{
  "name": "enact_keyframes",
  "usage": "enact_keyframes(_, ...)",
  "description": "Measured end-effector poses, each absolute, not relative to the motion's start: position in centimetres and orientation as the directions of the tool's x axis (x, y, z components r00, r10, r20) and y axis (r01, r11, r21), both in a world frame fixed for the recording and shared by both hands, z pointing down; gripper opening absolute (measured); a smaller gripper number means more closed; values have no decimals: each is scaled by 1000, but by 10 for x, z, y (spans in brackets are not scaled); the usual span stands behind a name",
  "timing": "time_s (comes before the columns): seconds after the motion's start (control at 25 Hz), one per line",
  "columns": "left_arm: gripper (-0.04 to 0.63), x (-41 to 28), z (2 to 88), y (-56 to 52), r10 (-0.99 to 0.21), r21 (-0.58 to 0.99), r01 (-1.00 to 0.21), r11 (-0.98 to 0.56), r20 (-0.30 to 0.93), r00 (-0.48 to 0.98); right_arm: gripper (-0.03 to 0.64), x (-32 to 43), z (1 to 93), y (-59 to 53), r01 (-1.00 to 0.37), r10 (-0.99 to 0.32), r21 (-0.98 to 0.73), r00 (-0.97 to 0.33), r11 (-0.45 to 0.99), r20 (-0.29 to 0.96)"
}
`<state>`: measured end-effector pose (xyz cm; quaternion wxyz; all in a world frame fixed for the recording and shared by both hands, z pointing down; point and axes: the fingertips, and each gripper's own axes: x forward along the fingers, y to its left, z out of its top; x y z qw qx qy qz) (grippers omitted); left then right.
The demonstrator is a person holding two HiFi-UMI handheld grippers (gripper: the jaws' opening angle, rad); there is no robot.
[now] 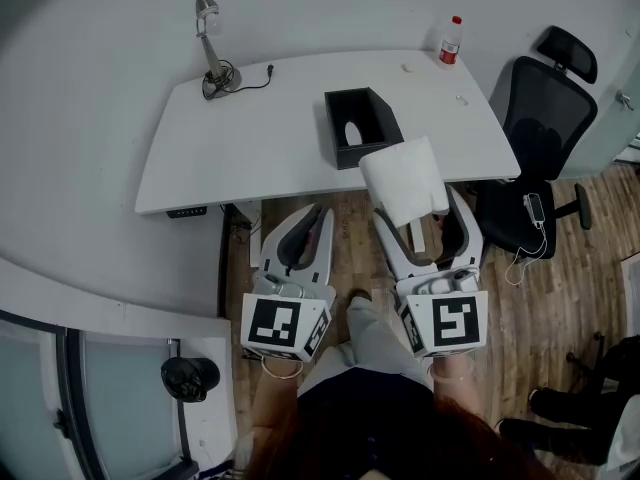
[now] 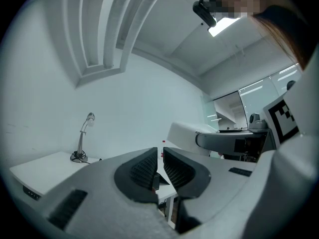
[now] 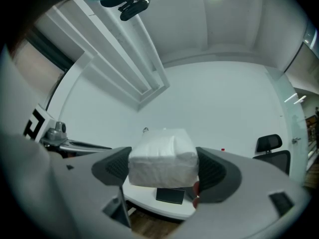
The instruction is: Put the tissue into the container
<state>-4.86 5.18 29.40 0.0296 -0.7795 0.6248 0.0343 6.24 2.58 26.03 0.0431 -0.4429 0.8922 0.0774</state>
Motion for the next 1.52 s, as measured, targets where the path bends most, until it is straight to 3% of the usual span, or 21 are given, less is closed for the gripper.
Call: enact_keyframes(1.52, 44, -125, 298, -152, -975, -33, -976, -217, -51, 218, 414, -5, 278, -173, -815, -808, 64, -579, 576, -110)
